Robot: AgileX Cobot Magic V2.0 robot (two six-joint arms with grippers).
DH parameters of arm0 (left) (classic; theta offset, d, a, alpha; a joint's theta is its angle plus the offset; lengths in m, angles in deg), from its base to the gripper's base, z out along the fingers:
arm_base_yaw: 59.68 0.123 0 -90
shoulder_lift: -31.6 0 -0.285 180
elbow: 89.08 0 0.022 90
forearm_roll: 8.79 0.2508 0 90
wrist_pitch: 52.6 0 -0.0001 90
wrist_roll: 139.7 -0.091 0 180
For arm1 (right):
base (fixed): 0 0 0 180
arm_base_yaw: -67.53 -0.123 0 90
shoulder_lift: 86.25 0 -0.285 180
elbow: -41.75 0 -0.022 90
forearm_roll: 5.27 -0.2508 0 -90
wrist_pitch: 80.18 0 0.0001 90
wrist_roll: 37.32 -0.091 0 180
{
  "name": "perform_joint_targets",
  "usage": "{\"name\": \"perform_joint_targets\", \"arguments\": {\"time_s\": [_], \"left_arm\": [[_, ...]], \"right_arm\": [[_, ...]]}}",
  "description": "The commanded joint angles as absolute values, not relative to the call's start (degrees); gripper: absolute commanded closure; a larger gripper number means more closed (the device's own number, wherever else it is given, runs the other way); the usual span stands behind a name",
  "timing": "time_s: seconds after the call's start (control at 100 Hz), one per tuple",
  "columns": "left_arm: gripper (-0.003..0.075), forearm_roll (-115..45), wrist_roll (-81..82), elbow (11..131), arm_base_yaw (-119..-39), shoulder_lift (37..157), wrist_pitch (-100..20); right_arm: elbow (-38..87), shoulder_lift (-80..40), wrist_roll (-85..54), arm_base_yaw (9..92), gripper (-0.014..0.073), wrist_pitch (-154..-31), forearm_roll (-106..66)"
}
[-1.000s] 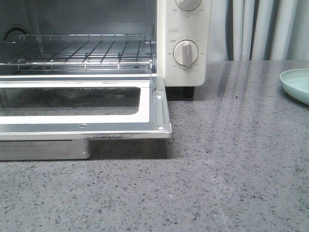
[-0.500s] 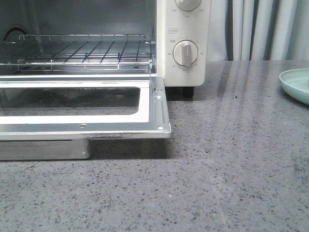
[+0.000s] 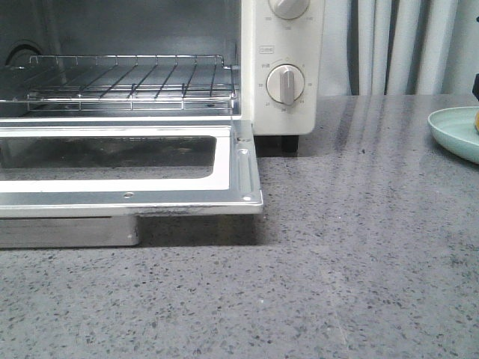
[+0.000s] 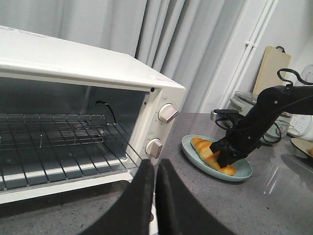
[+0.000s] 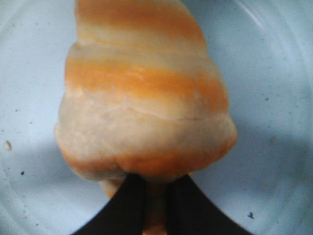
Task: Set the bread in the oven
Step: 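Lower the right gripper over the croissant and grasp it, then lift the croissant and carry it into the open oven with the right gripper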
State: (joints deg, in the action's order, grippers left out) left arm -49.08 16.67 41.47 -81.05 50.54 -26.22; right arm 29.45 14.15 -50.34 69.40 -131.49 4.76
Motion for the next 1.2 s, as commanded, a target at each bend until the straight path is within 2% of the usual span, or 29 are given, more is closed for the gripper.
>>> {"name": "perform_joint_targets", "arguments": {"time_s": [0.0,0.21,0.44,0.53,0.71,0.8,0.89,1.19], "left_arm": [[0.0741,-50.8,17.1,43.3,-80.9,51.2,-29.3],[0.0741,-51.6,17.1,43.3,-80.9,51.2,-28.7],[0.0741,-51.0,17.1,43.3,-80.9,51.2,-28.0],[0.0741,-50.7,17.1,43.3,-80.9,51.2,-28.0],[0.0741,-50.2,17.0,43.3,-80.9,51.2,-28.0],[0.0741,-49.4,17.0,43.3,-80.9,51.2,-28.0],[0.0741,-49.0,17.0,43.3,-80.9,51.2,-28.0],[0.0741,-49.0,17.0,43.3,-80.9,51.2,-28.0]], "right_arm": [[29.5,15.4,-49.4,69.6,0.0665,-133.0,2.6],[35.6,6.7,-49.3,68.8,0.0665,-133.7,2.6],[40.5,-10.7,-46.3,59.6,0.0665,-133.4,2.6],[40.6,-17.6,-46.3,53.6,0.0665,-128.2,2.1],[40.6,-26.1,-39.9,40.0,0.0665,-110.1,-1.0],[40.6,-26.3,-39.7,34.1,0.0665,-105.5,-1.4],[40.6,-24.2,-39.0,28.8,0.0665,-106.0,-1.4],[40.9,-7.3,-27.1,13.4,0.0665,-108.2,-1.4]]}}
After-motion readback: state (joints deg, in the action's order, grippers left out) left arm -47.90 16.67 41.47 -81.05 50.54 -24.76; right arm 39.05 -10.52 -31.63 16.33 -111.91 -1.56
